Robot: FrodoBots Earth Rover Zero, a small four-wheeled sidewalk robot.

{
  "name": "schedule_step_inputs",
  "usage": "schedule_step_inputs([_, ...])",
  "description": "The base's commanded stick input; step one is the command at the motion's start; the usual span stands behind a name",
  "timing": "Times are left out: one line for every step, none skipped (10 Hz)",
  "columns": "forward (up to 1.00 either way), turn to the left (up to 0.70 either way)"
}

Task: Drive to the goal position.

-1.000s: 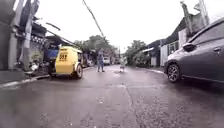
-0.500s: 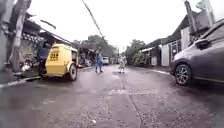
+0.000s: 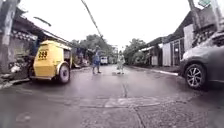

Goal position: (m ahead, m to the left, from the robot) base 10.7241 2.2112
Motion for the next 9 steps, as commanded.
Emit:
schedule_step_inputs([1.00, 0.00])
schedule_step_inputs([1.00, 0.00])
schedule_step_inputs([1.00, 0.00])
schedule_step_inputs([1.00, 0.00])
schedule_step_inputs([1.00, 0.00])
schedule_step_inputs([1.00, 0.00])
schedule_step_inputs([1.00, 0.00])
schedule_step_inputs([1.00, 0.00])
schedule_step_inputs([1.00, 0.00])
